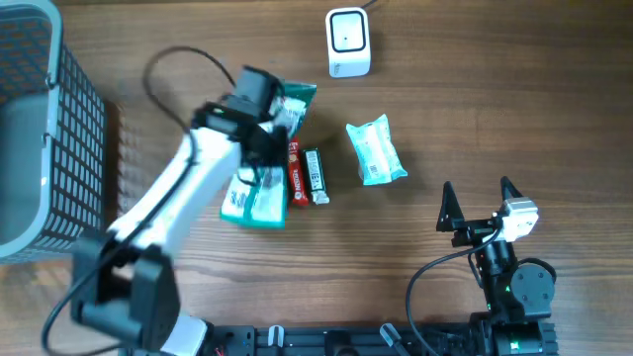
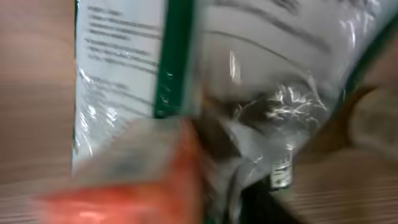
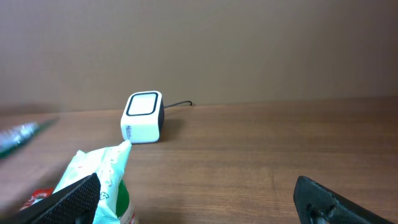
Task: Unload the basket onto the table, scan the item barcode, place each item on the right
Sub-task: 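Lay the gloves pack on the table beside the sachet with the left gripper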
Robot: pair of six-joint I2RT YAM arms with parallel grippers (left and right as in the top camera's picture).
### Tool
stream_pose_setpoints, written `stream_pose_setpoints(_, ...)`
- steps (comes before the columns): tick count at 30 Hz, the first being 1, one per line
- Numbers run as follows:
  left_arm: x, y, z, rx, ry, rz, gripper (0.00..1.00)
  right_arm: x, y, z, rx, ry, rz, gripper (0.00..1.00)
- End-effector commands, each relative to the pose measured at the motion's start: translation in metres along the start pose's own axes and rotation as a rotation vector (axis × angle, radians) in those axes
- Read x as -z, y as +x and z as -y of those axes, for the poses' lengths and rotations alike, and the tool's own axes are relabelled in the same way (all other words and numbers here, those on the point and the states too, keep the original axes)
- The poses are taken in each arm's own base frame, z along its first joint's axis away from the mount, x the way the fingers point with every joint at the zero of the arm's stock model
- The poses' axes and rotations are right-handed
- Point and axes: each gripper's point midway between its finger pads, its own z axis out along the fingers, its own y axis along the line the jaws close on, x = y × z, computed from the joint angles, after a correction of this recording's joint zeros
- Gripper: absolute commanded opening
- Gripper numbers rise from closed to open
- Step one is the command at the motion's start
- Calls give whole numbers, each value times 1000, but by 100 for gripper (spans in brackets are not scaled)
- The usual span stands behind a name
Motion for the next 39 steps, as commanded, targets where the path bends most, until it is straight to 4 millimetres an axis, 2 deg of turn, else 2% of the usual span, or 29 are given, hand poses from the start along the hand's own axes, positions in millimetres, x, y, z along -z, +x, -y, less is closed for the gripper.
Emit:
stream_pose_setpoints(1, -34, 16, -1, -2, -50, -59, 81, 0, -1, 4, -8, 22, 5, 100)
stream_pose_setpoints(7, -32, 9, 4, -1, -26, -32, 85, 0, -1, 4, -8, 22, 6, 100)
stream_pose_setpoints(10, -31, 16, 7, -10, -26, -55, 57, 0, -1, 4, -8, 22, 5, 100)
stream_pose_setpoints(11, -32, 18, 9, -18, -25, -58, 74, 0, -1, 4, -8, 22, 5, 100)
stream_pose_setpoints(12, -32, 18, 11, -23, -23, -59, 87, 0, -1, 4, -8, 22, 5, 100)
stream_pose_setpoints(14, -32, 19, 14, -30, -21, -60, 98, 0, -1, 4, -8, 22, 5, 100)
stream_pose_setpoints(20, -32, 13, 21, -42, -4, -28, 100, 0, -1, 4, -8, 22, 5, 100)
stream_pose_setpoints(21, -32, 13, 21, -42, -4, -27, 75, 0, -1, 4, -8, 22, 5, 100)
stream_pose_setpoints(22, -32, 12, 22, -38, -2, -23, 44, 0, -1, 4, -8, 22, 5, 100)
stream_pose_setpoints(23, -32, 11, 22, -35, 0, -20, 41, 0, -1, 4, -8, 22, 5, 100)
stream_pose_setpoints(24, -32, 11, 23, -32, 2, -18, 68, 0, -1, 4, -8, 22, 6, 100)
stream_pose_setpoints(25, -32, 11, 23, -32, 3, -19, 82, 0, -1, 4, -8, 22, 5, 100)
stream_pose_setpoints(27, -32, 11, 24, -32, 8, -22, 94, 0, 0, 4, -8, 23, 2, 100)
stream_pose_setpoints(31, -32, 11, 24, -32, 8, -21, 100, 0, 1, 5, -9, 23, -2, 100)
stream_pose_setpoints(35, -30, 11, 26, -32, 21, -18, 100, 0, 1, 5, -8, 23, -3, 100)
stream_pose_setpoints(37, -19, 4, 27, -22, 40, 4, 100, 0, 1, 5, -8, 23, -3, 100)
stream_pose_setpoints(39, 11, -8, 39, -2, 145, 28, 100, 0, 1, 5, -8, 23, -3, 100)
